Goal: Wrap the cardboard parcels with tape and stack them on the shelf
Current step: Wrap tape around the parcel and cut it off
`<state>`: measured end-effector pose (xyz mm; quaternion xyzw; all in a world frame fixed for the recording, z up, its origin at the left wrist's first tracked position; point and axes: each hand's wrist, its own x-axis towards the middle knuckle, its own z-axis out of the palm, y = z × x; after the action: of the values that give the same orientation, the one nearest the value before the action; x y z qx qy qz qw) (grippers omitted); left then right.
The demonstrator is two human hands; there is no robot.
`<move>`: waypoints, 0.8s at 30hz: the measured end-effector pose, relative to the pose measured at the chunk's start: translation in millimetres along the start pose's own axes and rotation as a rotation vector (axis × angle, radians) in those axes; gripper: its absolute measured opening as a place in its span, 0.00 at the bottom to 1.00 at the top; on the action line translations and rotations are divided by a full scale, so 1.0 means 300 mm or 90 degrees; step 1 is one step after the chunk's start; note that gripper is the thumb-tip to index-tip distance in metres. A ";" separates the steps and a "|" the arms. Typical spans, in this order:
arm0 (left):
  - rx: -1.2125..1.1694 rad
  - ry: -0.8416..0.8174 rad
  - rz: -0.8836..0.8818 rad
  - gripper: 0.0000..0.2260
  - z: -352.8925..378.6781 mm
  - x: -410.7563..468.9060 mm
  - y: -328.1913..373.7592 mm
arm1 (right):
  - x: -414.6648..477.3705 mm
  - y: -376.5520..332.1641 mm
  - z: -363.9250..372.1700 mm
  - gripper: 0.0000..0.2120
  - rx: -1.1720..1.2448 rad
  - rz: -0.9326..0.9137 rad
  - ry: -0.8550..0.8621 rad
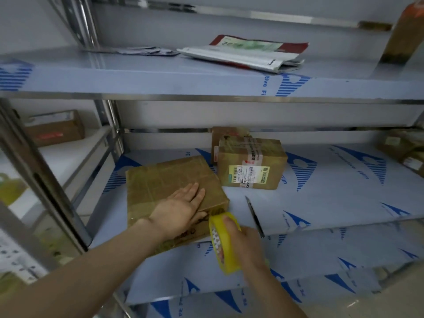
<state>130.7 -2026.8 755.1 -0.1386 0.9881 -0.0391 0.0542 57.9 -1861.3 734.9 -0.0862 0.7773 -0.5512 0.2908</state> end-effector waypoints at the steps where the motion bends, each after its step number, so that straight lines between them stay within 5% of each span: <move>1: -0.022 -0.004 0.000 0.29 -0.026 -0.002 0.000 | -0.009 -0.031 -0.019 0.21 -0.009 0.021 -0.008; 4: -0.133 0.019 -0.009 0.25 -0.146 -0.004 -0.059 | -0.059 -0.175 -0.108 0.14 0.026 0.030 -0.084; 7: -0.234 0.006 0.002 0.19 -0.276 0.009 -0.142 | -0.127 -0.352 -0.183 0.07 0.118 -0.104 -0.263; 10: -0.340 -0.022 -0.026 0.11 -0.340 0.043 -0.181 | -0.119 -0.488 -0.152 0.07 0.113 -0.184 -0.299; 15: -0.155 0.109 -0.203 0.19 -0.275 0.162 -0.154 | -0.041 -0.594 -0.029 0.19 0.148 -0.164 -0.190; 24: -0.154 0.073 -0.261 0.23 -0.246 0.287 -0.215 | 0.009 -0.575 0.016 0.13 0.174 -0.254 -0.102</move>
<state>57.2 -2108.1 825.9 -0.3391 0.9383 0.0616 -0.0283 26.1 -1931.6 889.2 -0.2410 0.6378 -0.6890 0.2457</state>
